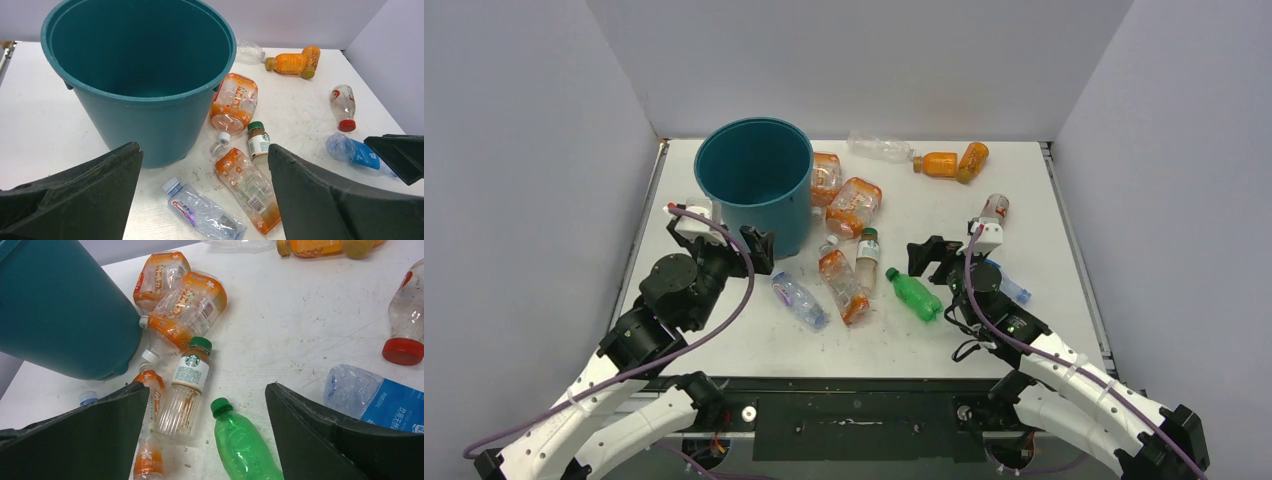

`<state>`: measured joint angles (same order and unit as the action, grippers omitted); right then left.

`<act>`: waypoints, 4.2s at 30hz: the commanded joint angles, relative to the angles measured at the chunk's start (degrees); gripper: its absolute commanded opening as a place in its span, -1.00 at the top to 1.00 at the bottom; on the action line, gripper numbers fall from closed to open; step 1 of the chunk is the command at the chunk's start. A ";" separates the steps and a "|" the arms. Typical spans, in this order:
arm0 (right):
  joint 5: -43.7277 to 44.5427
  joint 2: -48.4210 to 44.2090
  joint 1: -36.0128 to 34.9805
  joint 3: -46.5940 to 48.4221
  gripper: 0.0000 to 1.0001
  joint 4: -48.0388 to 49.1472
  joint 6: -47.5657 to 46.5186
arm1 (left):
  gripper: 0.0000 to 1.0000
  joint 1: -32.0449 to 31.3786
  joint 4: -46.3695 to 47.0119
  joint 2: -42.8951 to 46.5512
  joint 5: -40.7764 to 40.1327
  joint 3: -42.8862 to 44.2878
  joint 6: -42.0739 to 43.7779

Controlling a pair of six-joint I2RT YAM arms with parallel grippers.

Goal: Put the plastic bottles in the bin
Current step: Pick up the plastic bottle at the center of the board, then place the plastic bottle in the trash bin.

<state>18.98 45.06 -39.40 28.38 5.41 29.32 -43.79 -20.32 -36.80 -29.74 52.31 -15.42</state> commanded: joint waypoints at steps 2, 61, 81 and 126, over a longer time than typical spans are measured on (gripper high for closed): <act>1.41 0.54 0.13 1.88 -0.79 -0.71 -0.54 | -0.92 -0.16 2.84 0.64 0.75 0.25 0.14; -6.06 6.92 37.06 -17.55 -0.79 -0.60 50.13 | -0.92 -4.20 6.64 5.35 4.76 -3.23 4.68; -2.77 33.80 37.99 -20.84 -0.95 22.89 54.32 | -0.92 -6.83 8.38 4.05 12.54 -4.98 8.19; -31.28 4.82 -24.37 11.35 0.89 1.86 -21.40 | -0.92 -5.34 8.57 -6.67 48.22 11.06 -9.18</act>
<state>-10.00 50.26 -62.48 37.30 3.81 13.74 -49.39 -8.58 -39.33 5.50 63.16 -19.70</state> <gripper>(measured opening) 0.156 0.962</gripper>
